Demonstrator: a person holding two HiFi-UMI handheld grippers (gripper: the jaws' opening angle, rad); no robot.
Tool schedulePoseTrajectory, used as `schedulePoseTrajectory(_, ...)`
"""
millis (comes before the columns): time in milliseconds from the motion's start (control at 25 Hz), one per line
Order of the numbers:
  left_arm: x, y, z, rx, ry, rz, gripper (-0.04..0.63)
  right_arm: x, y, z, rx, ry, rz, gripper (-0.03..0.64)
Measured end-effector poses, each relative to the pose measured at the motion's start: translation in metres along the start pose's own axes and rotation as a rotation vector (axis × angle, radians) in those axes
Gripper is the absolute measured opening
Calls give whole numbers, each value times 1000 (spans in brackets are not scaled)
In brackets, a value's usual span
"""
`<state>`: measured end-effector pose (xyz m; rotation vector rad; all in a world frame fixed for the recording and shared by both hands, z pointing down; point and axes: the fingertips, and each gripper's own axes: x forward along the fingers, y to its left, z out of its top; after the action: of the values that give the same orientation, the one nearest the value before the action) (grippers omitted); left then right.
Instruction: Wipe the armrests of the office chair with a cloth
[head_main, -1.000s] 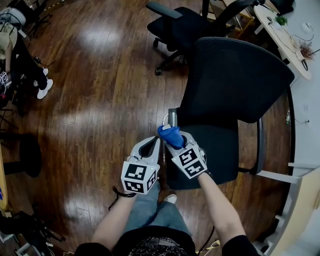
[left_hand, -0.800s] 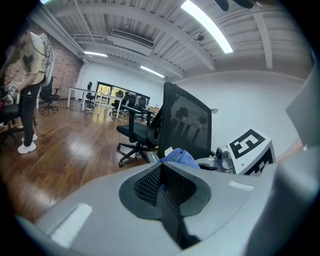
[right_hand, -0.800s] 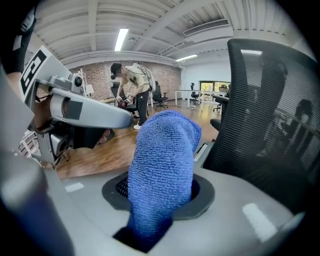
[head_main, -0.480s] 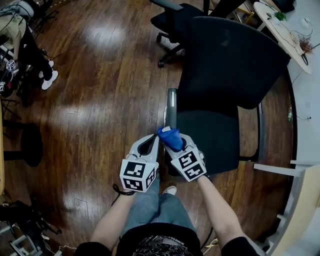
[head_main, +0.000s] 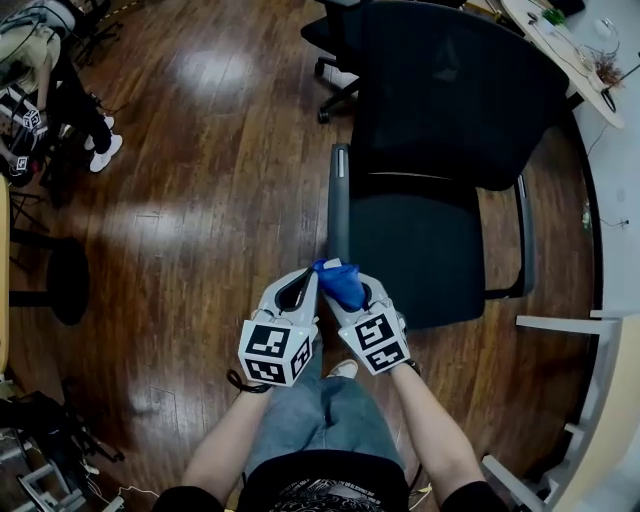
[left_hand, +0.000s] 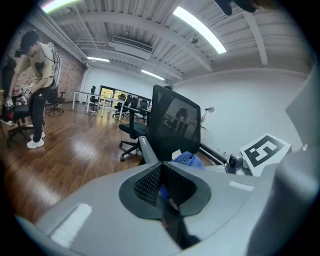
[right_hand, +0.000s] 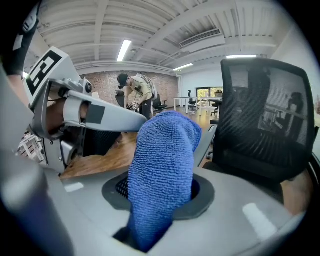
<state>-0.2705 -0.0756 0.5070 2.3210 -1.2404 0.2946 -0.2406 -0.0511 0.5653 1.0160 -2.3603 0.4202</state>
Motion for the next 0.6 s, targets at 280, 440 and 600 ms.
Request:
schedulePoseTrajectory(280, -10, -3, -27, -5, -22, 12, 6, -9, 21, -29, 62, -80, -25, 137)
schedulePoseTrajectory(440, -12, -2, -47, -3, -30, 14, 6, -10, 32, -50, 93, -128, -38, 137)
schedulePoseTrajectory(600, -8, -5, -71, 6, -18, 14, 6, -7, 42, -75, 128, -155, -40, 137)
